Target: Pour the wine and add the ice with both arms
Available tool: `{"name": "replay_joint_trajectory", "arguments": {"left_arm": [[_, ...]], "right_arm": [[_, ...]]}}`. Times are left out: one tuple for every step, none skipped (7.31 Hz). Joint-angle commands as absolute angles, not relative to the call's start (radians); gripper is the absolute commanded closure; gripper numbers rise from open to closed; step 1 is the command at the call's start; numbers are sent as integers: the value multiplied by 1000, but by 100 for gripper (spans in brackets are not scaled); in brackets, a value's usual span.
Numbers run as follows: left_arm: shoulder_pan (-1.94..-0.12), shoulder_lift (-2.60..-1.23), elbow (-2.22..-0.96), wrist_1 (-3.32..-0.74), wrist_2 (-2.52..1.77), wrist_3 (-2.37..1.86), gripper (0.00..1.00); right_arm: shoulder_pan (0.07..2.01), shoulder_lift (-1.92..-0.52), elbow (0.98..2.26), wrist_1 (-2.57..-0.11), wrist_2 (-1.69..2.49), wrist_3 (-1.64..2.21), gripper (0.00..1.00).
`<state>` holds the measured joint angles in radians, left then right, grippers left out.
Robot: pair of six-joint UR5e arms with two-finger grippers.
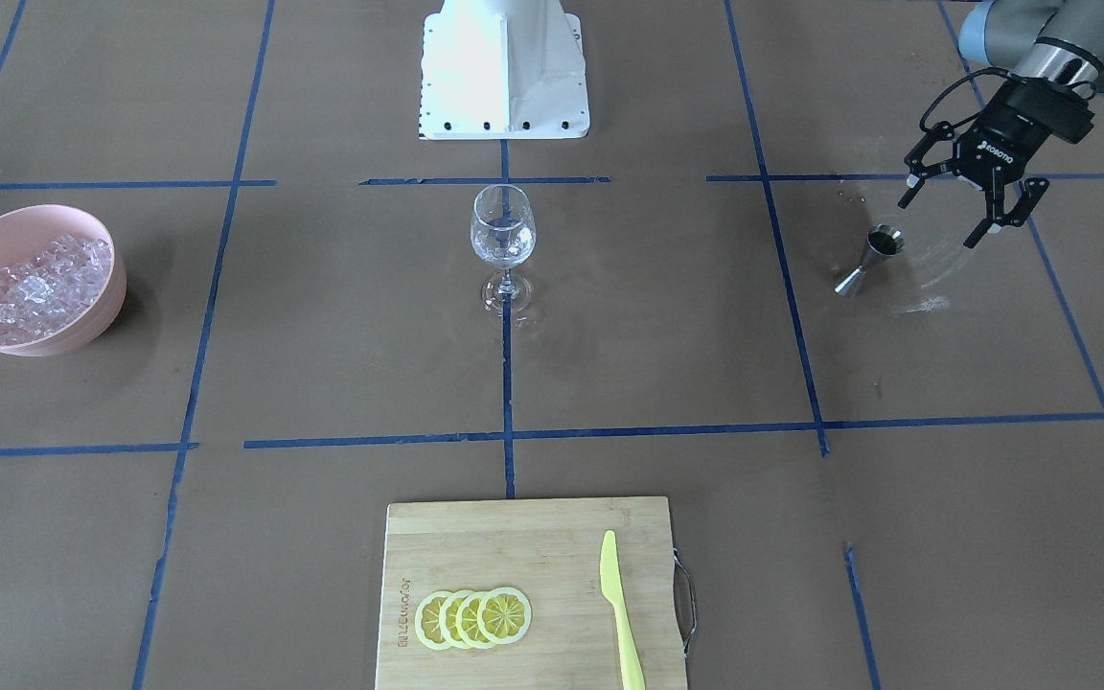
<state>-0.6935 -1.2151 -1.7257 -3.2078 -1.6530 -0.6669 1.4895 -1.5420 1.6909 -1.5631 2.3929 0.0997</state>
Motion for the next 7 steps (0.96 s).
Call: {"name": "replay_joint_trajectory", "arguments": {"left_arm": [[-628,-1212,-1726,-3214,-1577,-669,1],[-594,-1210,-1726,-3214,-1565,-673,1],[-571,-1206,-1726,-3214,-1539,-676,1],[-549,-1206,-1726,-3214,-1510,-698,1],[-529,-1206,-1726,-3214,-1476,-730,1],[-496,-1207,-1726,-3214,-1429,-759,1],[-462,-1206,-1726,-3214,-1364,-765,1]], "right_arm": [[1489,-1543,1698,-1563,2393,100,0],[1489,-1543,1701,-1563,2393,100,0],[1489,-1551,1712,-1563,2393,100,0],[1489,-1554,1718,-1563,2393,100,0],[1489,-1554,1718,-1563,2393,100,0],[1489,-1554,1718,-1563,2393,100,0],[1489,-1555,1718,-1563,2393,100,0]]}}
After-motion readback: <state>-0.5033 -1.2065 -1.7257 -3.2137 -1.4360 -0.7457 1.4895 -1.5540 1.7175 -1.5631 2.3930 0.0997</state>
